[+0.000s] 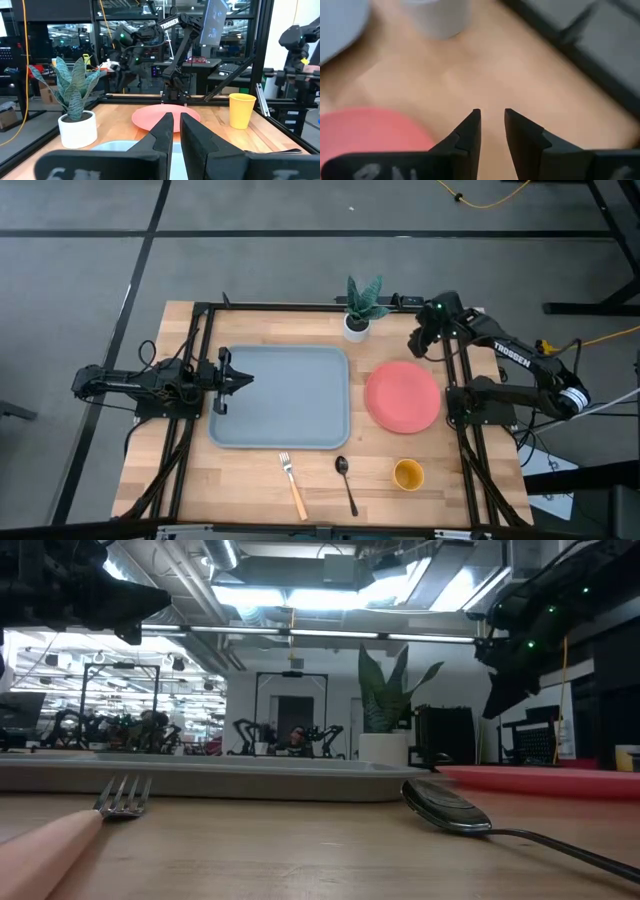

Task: Pick and place plate/cup/fork/spoon on tray
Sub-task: Put the pink plate on the gray tray

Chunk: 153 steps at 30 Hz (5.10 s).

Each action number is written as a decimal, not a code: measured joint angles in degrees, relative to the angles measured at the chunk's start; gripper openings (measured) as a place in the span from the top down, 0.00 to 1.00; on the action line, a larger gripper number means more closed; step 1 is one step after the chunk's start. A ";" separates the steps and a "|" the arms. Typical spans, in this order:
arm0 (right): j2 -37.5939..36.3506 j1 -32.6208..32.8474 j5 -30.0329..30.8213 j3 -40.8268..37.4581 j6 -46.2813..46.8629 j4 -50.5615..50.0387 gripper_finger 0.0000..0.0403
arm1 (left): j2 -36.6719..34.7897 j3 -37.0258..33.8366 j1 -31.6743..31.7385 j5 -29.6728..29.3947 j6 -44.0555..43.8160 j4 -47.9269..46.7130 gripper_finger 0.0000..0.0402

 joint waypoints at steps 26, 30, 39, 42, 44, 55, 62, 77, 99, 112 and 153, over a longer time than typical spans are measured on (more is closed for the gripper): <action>14.75 0.00 -3.96 -4.03 2.51 1.82 0.77 | 0.00 0.00 0.02 0.00 0.04 -0.04 0.93; 14.75 -0.02 -5.60 -3.84 1.65 1.12 0.77 | 0.00 0.00 0.01 0.00 0.04 -0.03 0.93; 14.81 1.44 -7.10 -3.84 -1.48 -0.53 0.77 | 0.00 0.00 0.01 0.00 0.07 -0.09 0.93; 14.81 1.95 -7.08 -3.84 -1.71 -0.62 0.77 | 0.00 0.00 0.00 0.00 0.07 -0.27 0.93; 14.81 2.10 -7.06 -3.84 -2.17 -0.65 0.77 | 0.00 0.00 0.01 0.00 0.07 -0.31 0.93; 15.56 5.21 -7.46 -3.84 -4.81 -1.48 0.77 | 0.00 0.00 0.02 0.00 0.07 -0.57 0.93; 22.09 6.87 -7.69 -3.49 -4.83 -1.17 0.77 | 0.00 0.00 0.02 0.02 0.05 -0.55 0.93; 22.24 7.21 -7.46 0.39 -4.61 -4.25 0.77 | 0.00 0.00 0.00 0.00 0.07 -0.75 0.93; 22.05 7.15 -9.48 0.73 -4.81 -7.48 0.97 | 0.00 0.00 0.00 0.00 0.07 -0.96 0.93; 22.07 7.19 -10.49 3.45 -4.19 -10.63 0.99 | 0.00 0.00 0.01 0.00 0.07 -0.98 0.93; 22.09 13.65 -24.84 34.70 8.72 -30.24 1.00 | 0.00 0.00 0.00 0.00 0.44 -1.75 0.93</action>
